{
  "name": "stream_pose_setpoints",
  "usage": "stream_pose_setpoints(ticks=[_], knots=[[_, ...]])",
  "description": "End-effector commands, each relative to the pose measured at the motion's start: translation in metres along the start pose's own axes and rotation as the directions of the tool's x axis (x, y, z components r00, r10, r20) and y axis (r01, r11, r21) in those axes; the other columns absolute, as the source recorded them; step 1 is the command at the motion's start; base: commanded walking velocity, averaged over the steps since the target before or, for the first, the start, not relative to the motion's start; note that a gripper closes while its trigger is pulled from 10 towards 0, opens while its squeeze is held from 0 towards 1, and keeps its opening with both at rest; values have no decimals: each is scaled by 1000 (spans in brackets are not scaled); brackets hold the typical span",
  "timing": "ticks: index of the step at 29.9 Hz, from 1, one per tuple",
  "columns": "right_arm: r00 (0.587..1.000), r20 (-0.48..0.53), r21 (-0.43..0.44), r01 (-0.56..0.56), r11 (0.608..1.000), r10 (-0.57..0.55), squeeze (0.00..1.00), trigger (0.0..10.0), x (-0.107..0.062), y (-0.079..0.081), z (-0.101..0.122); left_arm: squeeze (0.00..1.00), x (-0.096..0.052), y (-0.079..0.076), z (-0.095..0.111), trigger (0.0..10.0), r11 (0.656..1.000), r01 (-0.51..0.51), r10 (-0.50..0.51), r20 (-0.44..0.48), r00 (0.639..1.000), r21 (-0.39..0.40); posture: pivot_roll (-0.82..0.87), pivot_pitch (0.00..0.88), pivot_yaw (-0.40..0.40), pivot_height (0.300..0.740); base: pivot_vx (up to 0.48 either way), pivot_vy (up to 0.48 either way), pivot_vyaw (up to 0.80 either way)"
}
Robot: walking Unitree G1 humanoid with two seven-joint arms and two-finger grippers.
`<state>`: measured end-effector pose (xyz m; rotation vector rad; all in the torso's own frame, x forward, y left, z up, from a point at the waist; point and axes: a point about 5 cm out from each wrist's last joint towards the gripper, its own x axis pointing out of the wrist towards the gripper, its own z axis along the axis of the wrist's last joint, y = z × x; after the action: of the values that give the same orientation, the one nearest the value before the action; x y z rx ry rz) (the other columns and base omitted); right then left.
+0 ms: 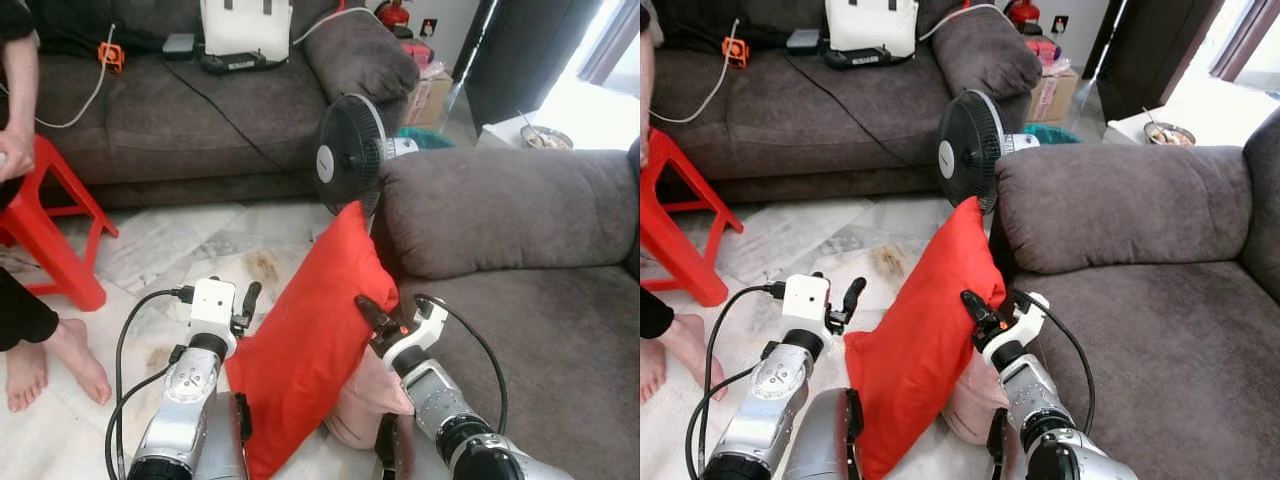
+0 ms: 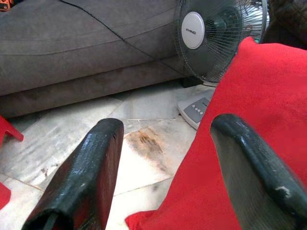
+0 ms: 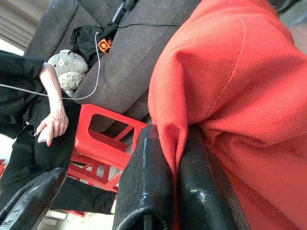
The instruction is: Move the pillow to the sofa from floor
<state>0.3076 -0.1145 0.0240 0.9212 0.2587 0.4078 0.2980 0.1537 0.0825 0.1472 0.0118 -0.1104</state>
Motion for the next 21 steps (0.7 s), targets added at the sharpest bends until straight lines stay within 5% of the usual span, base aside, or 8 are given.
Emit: stream_pose_setpoints(ticks=[1,2,3,9,21], knots=[[996,73,-99,-40,994,47,0,0,7,8,23,0,2,-2,1,10000,1000,8,-8,10,1000,-11,167,11,-96,562,0,0,0],[997,67,-111,-39,993,47,0,0,8,8,23,0,3,-1,2,10000,1000,7,-7,11,1000,-12,167,18,-96,562,0,0,0],[998,51,-147,-39,988,47,0,10000,8,9,22,0,4,-1,2,10000,1000,4,-4,14,1000,-12,169,26,-99,562,0,0,0],[996,69,-217,-36,976,52,0,10000,6,8,29,0,2,1,1,10000,1000,-13,13,15,1000,-14,165,43,-104,562,0,0,0],[994,107,-236,-10,972,36,0,10000,2,6,33,0,2,-1,-1,10000,1000,-9,10,11,1000,-19,153,57,-98,636,0,0,0]])
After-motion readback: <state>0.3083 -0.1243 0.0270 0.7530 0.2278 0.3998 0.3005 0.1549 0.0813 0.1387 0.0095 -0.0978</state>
